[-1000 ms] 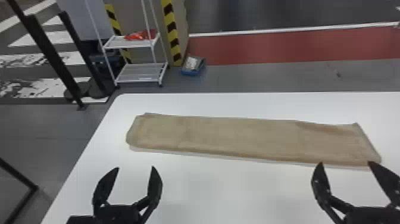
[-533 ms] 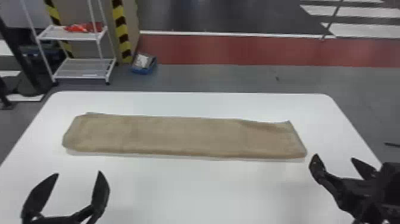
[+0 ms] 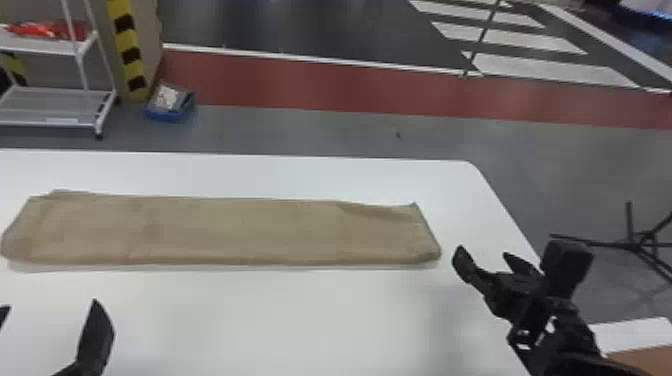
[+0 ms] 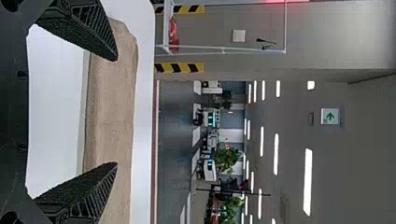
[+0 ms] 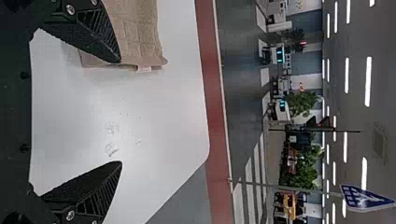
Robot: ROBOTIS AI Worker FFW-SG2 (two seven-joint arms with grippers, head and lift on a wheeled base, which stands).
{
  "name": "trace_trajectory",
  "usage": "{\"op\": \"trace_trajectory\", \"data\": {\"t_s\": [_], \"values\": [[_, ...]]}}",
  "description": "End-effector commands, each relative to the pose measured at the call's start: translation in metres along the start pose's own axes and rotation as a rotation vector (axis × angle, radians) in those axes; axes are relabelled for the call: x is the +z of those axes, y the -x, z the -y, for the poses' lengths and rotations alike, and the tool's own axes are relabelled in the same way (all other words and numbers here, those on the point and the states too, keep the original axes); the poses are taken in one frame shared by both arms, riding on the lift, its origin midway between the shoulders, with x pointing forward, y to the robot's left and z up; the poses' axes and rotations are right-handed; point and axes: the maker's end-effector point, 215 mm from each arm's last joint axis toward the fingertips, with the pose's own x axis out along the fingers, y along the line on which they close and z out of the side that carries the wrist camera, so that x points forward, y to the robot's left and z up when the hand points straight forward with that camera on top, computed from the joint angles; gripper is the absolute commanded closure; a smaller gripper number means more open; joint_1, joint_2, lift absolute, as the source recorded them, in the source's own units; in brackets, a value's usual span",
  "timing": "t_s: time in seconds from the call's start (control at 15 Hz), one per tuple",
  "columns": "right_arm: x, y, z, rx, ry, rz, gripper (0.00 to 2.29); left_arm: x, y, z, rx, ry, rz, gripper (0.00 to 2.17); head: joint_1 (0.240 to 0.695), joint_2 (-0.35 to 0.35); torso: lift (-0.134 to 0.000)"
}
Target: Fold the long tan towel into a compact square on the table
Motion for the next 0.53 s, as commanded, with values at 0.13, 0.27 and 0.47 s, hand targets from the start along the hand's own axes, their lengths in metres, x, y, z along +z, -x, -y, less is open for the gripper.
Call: {"op": "trace_trajectory", "data": {"t_s": [0.13,0.27,0.47], "values": [[-0.033,-0.029,-0.028,0.063,-0.04,-0.044,0.13,-0.005,-0.002,0.001,-0.006,-0.002,-0.013,0.08,0.695,-0.214,-0.113],[-0.037,-0.037,-0.043,0.09,-0.039,-0.034,0.14,-0.006,-0.003,0.001,-0.006,-0.002,-0.016,0.08,0.695,-0.198,-0.113],[-0.047,-0.046,-0.066,0.132,-0.028,-0.055,0.17,-0.007,-0.005,0.008,-0.015,0.003,-0.017,0.08,0.695,-0.164,-0.113]]}}
